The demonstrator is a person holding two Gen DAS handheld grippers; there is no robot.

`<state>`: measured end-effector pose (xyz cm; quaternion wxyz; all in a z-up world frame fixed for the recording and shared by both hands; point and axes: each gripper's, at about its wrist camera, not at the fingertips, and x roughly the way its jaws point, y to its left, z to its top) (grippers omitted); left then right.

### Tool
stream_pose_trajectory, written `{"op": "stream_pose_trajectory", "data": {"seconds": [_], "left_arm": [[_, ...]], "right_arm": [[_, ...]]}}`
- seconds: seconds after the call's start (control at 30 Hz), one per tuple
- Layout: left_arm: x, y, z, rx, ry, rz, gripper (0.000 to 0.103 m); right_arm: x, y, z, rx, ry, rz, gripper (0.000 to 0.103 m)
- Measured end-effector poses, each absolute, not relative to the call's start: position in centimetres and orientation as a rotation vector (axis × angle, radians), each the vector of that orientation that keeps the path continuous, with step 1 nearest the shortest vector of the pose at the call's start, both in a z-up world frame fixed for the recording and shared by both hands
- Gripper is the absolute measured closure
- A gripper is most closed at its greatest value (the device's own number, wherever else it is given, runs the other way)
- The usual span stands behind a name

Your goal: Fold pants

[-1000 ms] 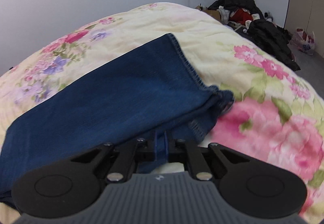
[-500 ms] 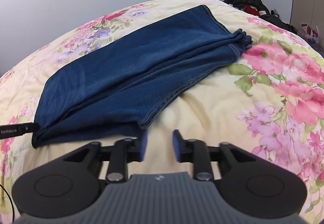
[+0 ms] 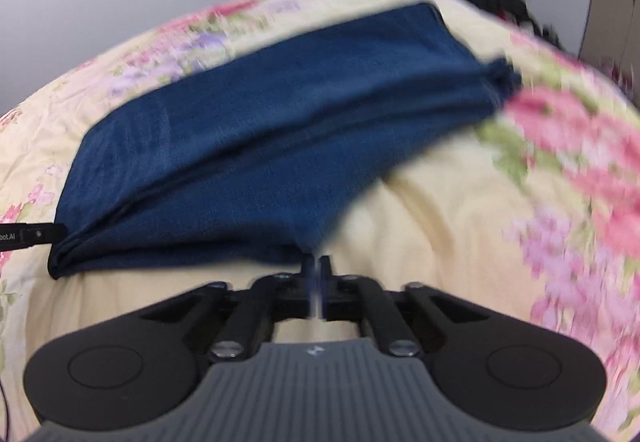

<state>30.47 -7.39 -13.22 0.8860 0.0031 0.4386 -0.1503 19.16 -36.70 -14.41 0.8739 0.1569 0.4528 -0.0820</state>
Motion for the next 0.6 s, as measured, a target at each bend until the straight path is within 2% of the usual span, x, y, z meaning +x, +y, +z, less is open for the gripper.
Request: {"op": "stream_pose_trajectory", "data": {"seconds": [0.1, 0.23, 0.27, 0.3, 0.33, 0.6], "left_arm": [[30.4, -7.7, -13.3, 0.010, 0.910, -0.293, 0.082], [29.9, -7.8, -12.7, 0.018, 0.889, -0.287, 0.082], [29.8, -7.7, -12.5, 0.013, 0.884, -0.286, 0.082], [29.8, -7.6, -12.4, 0.009, 0.879, -0.277, 0.082], [29.7, -7.6, -12.3, 0.007, 0.874, -0.264, 0.082], [29.4, -8.0, -11.4, 0.022, 0.838, -0.258, 0.082]], "right_arm": [[19.2, -37.9, -15.0, 0.417, 0.970, -0.178, 0.103], [17.9, -36.0, -13.1, 0.307, 0.841, -0.143, 0.103], [17.8, -35.5, -12.9, 0.272, 0.826, -0.146, 0.099], [17.7, -34.9, -12.6, 0.232, 0.811, -0.145, 0.075], [17.8, -34.3, -12.5, 0.191, 0.804, -0.146, 0.064], [20.3, -30.3, -13.1, -0.123, 0.763, -0.230, 0.067]]}}
